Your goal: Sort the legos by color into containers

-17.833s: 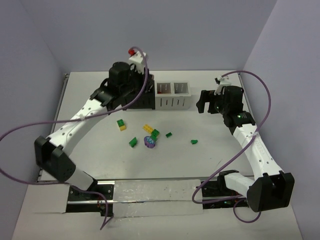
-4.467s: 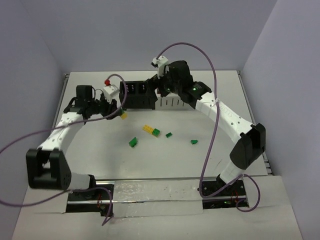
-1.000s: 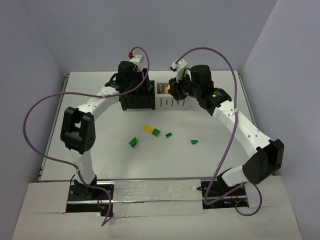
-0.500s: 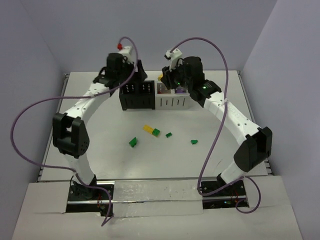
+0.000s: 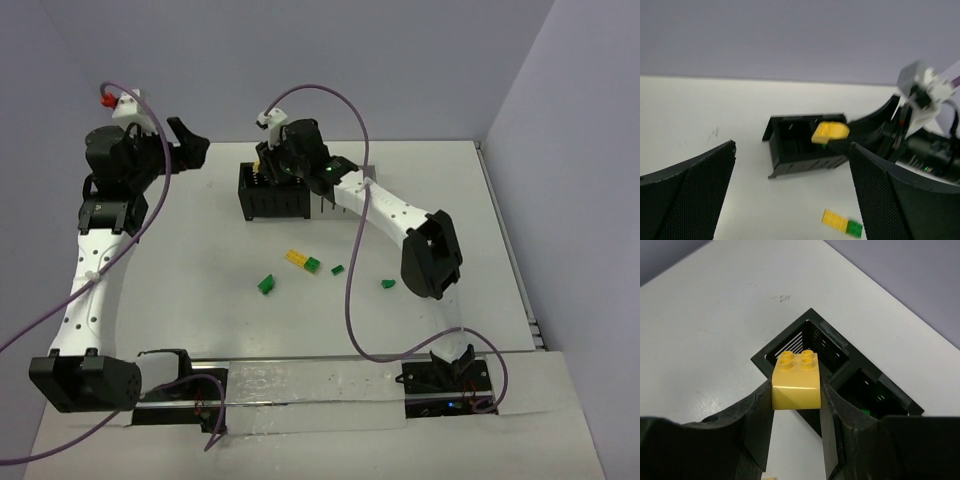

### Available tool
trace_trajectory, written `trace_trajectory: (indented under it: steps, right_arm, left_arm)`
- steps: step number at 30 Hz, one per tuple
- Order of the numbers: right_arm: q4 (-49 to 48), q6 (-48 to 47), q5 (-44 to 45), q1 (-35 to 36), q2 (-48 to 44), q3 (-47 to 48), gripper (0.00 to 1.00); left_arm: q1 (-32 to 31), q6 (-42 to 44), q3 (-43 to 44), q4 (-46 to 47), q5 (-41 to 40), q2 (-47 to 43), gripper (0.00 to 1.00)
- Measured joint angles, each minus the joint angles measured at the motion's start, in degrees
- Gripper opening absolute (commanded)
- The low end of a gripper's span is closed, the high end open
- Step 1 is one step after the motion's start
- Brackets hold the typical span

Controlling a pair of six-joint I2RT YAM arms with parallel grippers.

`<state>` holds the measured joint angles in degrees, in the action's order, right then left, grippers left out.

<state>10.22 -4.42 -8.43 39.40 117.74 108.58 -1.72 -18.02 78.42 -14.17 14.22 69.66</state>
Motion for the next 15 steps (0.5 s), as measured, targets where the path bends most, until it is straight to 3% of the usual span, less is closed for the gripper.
trace_trajectory:
  steps: [5, 11, 12, 15]
  right_arm:
    - [-0.4, 0.4, 0.0, 0.8, 6.1, 6.1, 0.01]
    - [0.0, 0.4, 0.0, 1.4, 10.1, 8.9, 0.06]
    - [0.3, 0.3, 0.0, 1.4, 10.3, 8.9, 0.08]
    - [0.6, 0.3, 0.0, 1.5, 10.4, 8.8, 0.25]
  left_arm:
    - [0.7, 4.2, -5.6, -5.3, 2.3, 0.8, 0.98]
    - [0.9, 15.9, -13.6, -10.4, 10.1, -1.3, 0.92]
    - [0.9, 17.5, -15.0, -10.8, 10.9, -2.0, 0.92]
    - [1.0, 22.3, -20.4, -12.0, 13.1, -4.9, 0.92]
